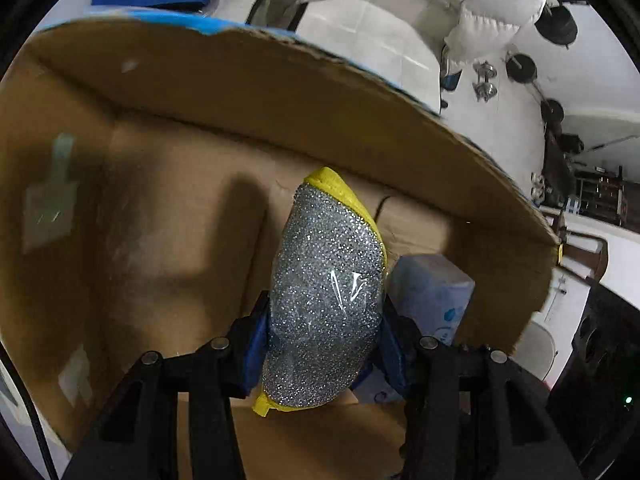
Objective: Organize soft objects
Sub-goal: 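Carry both items into the cardboard box and open both grippers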
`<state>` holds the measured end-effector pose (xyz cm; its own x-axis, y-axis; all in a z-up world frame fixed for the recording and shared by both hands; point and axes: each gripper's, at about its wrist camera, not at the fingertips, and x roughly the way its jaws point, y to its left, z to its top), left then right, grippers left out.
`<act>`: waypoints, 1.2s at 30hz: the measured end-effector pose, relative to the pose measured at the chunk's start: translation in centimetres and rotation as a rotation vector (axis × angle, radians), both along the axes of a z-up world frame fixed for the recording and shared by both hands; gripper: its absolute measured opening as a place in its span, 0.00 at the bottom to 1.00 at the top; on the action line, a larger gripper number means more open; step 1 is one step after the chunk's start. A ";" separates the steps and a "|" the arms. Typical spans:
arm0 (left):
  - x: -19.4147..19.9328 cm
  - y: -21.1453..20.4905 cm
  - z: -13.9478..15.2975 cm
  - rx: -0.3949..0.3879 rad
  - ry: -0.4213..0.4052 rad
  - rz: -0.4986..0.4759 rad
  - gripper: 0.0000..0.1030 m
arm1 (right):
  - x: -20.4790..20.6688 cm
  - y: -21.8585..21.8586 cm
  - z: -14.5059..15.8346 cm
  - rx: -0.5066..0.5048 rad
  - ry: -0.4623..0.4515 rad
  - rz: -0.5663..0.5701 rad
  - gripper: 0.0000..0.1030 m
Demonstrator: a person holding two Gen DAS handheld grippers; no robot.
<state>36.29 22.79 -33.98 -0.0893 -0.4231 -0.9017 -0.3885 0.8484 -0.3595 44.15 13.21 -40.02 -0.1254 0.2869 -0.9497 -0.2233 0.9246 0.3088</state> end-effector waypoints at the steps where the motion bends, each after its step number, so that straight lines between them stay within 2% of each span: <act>1: 0.3 0.2 -0.6 0.003 0.008 -0.012 0.45 | 0.3 0.5 -0.7 -0.014 0.001 0.006 0.36; 6: 1.1 -0.3 -1.4 0.012 0.035 -0.037 0.47 | 1.0 1.9 -3.1 -0.081 -0.013 0.036 0.38; 9: 0.9 -0.7 -1.1 0.028 0.042 -0.033 0.49 | 0.8 2.3 -3.4 -0.099 -0.012 0.036 0.42; 10: 0.6 -0.7 -1.0 0.030 0.047 -0.031 0.52 | 0.8 2.5 -3.6 -0.115 -0.015 0.037 0.48; 11: 0.6 -1.1 -0.9 0.031 0.057 -0.035 0.55 | 0.6 2.6 -3.6 -0.129 -0.018 0.040 0.52; 13: 0.2 -1.4 0.0 0.039 0.051 -0.053 0.73 | 0.3 2.9 -3.5 -0.136 -0.011 0.041 0.74; 15: -0.1 -1.3 1.4 0.097 0.024 -0.077 0.84 | 0.0 3.4 -3.1 -0.147 -0.011 0.043 0.83; 16: -0.5 -1.3 2.3 0.135 0.011 -0.091 0.89 | -0.3 3.5 -2.8 -0.159 -0.020 0.045 0.84; 19: -1.7 -1.0 4.6 0.217 -0.022 -0.111 0.96 | -0.4 4.0 -1.9 -0.188 -0.023 0.043 0.88; 24: -5.0 -1.7 8.4 0.292 -0.093 -0.105 0.99 | -3.5 2.5 1.9 -0.214 -0.082 0.024 1.00; 28: -9.2 -2.2 11.7 0.376 -0.187 -0.107 0.99 | -6.8 0.8 5.4 -0.226 -0.165 -0.007 1.00; 31: -11.8 -2.5 14.0 0.400 -0.246 -0.126 0.99 | -9.5 -0.4 8.2 -0.242 -0.243 -0.018 1.00; 32: -11.6 -1.4 13.2 0.398 -0.260 -0.124 0.99 | -10.1 -0.7 9.0 -0.231 -0.258 -0.026 1.00; 36: -14.2 -1.9 14.7 0.458 -0.335 -0.127 0.99 | -13.3 -2.2 11.7 -0.205 -0.315 -0.055 1.00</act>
<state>22.09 20.93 -19.25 0.2074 0.0118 -0.9782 -0.2021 0.9789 -0.0310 30.81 11.06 -28.32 0.1922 0.0854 -0.9776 -0.2265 0.9732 0.0405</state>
